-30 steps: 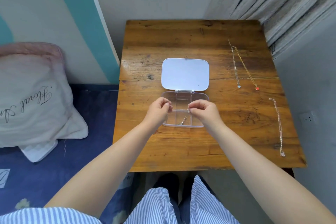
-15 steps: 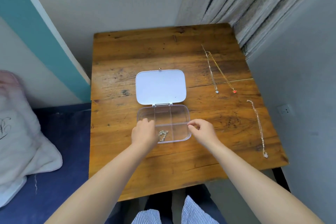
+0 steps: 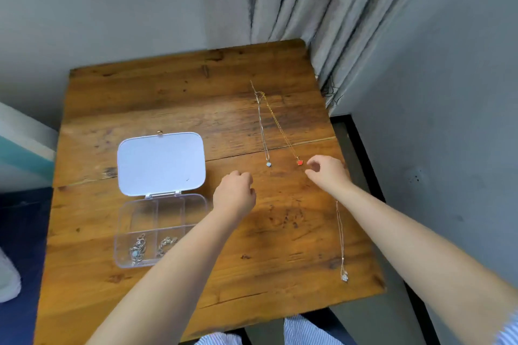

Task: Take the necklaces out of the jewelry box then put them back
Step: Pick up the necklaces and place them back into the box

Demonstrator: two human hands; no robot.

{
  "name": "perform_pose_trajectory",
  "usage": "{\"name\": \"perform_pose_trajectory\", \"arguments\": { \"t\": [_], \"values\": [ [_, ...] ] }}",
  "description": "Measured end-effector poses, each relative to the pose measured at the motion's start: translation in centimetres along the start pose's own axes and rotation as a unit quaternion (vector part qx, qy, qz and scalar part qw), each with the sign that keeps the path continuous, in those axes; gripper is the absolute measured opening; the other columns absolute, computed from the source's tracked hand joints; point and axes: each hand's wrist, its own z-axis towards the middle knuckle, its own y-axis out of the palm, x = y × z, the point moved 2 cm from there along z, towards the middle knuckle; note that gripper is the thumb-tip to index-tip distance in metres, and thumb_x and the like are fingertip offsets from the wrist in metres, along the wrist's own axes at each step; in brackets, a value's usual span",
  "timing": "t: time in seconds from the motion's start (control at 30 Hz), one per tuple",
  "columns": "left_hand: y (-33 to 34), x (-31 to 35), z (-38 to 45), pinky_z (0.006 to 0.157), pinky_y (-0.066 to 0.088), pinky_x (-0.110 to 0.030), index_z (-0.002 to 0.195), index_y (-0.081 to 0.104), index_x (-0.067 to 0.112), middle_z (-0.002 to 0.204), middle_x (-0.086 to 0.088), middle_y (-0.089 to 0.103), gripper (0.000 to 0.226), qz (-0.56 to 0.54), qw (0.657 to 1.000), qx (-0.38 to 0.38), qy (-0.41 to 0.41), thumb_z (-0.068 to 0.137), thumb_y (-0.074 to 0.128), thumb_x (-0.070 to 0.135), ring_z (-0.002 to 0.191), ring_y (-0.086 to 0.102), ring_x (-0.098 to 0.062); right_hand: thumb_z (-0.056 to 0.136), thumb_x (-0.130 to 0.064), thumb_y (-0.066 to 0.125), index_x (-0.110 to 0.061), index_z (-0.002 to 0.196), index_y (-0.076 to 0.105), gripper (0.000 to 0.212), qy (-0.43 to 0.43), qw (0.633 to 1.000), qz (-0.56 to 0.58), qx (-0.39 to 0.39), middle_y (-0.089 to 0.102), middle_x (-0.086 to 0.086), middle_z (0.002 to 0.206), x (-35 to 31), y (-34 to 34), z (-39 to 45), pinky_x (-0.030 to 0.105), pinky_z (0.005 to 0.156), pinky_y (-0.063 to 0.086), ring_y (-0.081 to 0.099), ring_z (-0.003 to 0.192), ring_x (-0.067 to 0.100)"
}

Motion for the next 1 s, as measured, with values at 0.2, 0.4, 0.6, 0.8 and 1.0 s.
{"name": "perform_pose_trajectory", "arguments": {
  "t": [0.2,0.4,0.6,0.8,1.0],
  "values": [
    [1.7,3.4,2.8,0.081,0.049,-0.037,0.125,0.051,0.018,0.122,-0.010,0.054,0.035,0.001,0.997,-0.014,-0.075,0.091,0.048,0.018,0.111,0.051,-0.030,0.088,-0.014,0.053,-0.014,0.124,0.052,0.037,-0.093,0.992,-0.062,-0.061,0.051,0.015,0.124,1.1,1.2,4.3,0.042,0.091,0.046,0.045,0.117,0.033],
    [3.3,5.0,5.2,0.081,0.048,-0.039,0.119,0.057,0.012,0.116,-0.013,0.054,0.032,-0.041,0.992,0.029,-0.117,0.089,0.045,0.011,0.109,0.050,-0.033,0.087,-0.002,0.046,-0.003,0.108,0.059,0.024,-0.145,0.982,-0.102,-0.059,0.050,0.013,0.108,1.3,2.8,5.3,0.037,0.078,0.043,0.044,0.104,0.030],
    [4.0,5.3,7.5,0.079,0.047,-0.040,0.108,0.054,0.006,0.113,-0.015,0.056,0.023,-0.074,0.983,0.079,-0.149,0.088,0.052,0.017,0.105,0.051,-0.034,0.084,0.009,0.038,0.001,0.088,0.057,0.020,-0.243,0.958,-0.152,-0.029,0.055,0.017,0.098,1.4,2.3,5.1,0.033,0.062,0.032,0.046,0.097,0.031],
    [4.2,5.6,8.7,0.075,0.046,-0.042,0.101,0.053,0.001,0.112,-0.019,0.056,0.019,-0.035,0.979,0.086,-0.182,0.087,0.040,-0.003,0.101,0.053,-0.038,0.085,0.007,0.042,-0.001,0.100,0.053,0.020,-0.246,0.963,-0.107,0.002,0.059,0.017,0.101,1.6,1.6,5.7,0.034,0.070,0.042,0.052,0.095,0.031],
    [4.4,4.8,7.6,0.073,0.049,-0.039,0.097,0.059,0.000,0.105,-0.019,0.062,0.016,-0.020,0.977,0.025,-0.210,0.087,0.046,0.003,0.095,0.059,-0.037,0.085,0.007,0.045,0.005,0.093,0.060,0.018,-0.167,0.981,-0.096,-0.030,0.058,0.017,0.100,2.5,1.8,6.2,0.036,0.075,0.048,0.054,0.094,0.032]
  ]
}}
